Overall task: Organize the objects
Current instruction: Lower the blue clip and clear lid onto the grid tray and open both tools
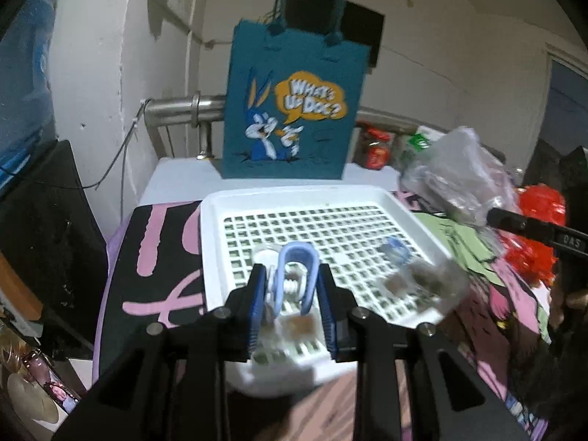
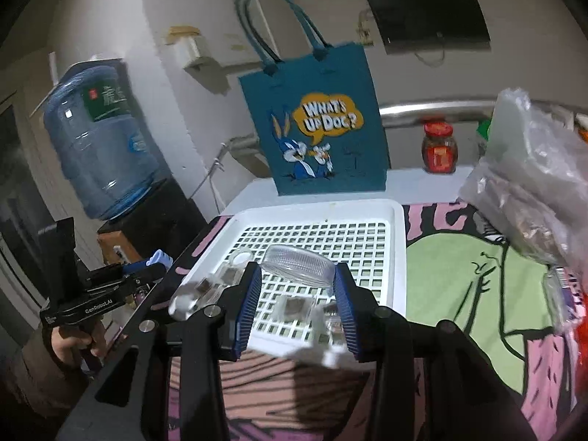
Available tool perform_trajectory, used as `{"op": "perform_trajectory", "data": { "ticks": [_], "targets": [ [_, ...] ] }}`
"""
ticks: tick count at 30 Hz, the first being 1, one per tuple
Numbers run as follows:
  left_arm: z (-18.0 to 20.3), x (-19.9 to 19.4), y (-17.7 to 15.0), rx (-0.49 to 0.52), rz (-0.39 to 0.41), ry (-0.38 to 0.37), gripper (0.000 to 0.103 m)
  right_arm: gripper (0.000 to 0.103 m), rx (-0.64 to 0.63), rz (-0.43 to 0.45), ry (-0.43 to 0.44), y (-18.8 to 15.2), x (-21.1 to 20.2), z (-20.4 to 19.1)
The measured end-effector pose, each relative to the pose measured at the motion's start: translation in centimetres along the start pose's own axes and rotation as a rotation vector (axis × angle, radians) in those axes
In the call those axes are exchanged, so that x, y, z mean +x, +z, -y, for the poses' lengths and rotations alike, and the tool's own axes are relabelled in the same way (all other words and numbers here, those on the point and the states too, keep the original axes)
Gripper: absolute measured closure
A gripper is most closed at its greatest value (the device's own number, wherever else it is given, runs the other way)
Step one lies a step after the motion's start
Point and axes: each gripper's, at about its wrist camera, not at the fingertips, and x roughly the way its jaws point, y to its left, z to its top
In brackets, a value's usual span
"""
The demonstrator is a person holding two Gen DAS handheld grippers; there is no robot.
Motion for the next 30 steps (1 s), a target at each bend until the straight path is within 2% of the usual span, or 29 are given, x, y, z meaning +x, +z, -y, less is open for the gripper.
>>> {"op": "perform_trajectory", "data": {
  "ticks": [7,13,16,18,19,20,21,22,23,26,28,30],
  "targets": [
    [-1.2,5.5,0.9,-0.057,-0.074,0.028,0.076,0.063,0.079,-0.148,-0.046,0.6,7.1,2.5],
    [-1.4,7.5,0.9,-0.075,-0.094,0.037,0.076,0.063,0.015,-0.241,-0.115,-0.2,11.7,1.8],
    [-1.0,8.0,1.0,-0.052,-0.083,0.077,0.075,0.063,-0.010,-0.258,-0.154,-0.5,12.7,1.5],
    [-1.2,8.9,1.0,-0.070,-0.122,0.088,0.074,0.063,-0.028,-0.263,-0.196,-0.7,13.4,1.4],
    [-1.3,9.3,0.9,-0.077,-0.138,0.087,0.071,0.062,-0.031,-0.260,-0.212,-0.8,13.6,1.5],
    [-1.3,9.5,0.8,-0.078,-0.143,0.086,0.054,0.059,-0.028,-0.261,-0.215,-0.8,13.7,1.5],
    [-1.4,9.5,0.8,-0.084,-0.141,0.083,0.030,0.044,-0.021,-0.265,-0.202,-0.9,13.9,1.6],
    [-1.5,9.4,0.8,-0.091,-0.136,0.077,0.023,0.022,-0.006,-0.270,-0.189,-0.9,14.0,1.8],
    [-1.8,8.9,0.8,-0.111,-0.123,0.058,0.022,0.017,0.006,-0.263,-0.187,-0.8,13.8,1.8],
    [-2.0,6.5,1.6,-0.156,-0.063,-0.003,0.022,0.016,0.035,-0.180,-0.133,-0.3,11.5,1.8],
    [-1.7,4.3,2.3,-0.152,-0.007,-0.034,0.021,0.015,0.057,-0.119,-0.081,0.4,9.0,1.5],
    [-1.3,1.5,3.0,-0.136,0.066,-0.036,0.017,0.013,0.046,-0.043,-0.069,1.0,6.2,0.9]
  ]
}}
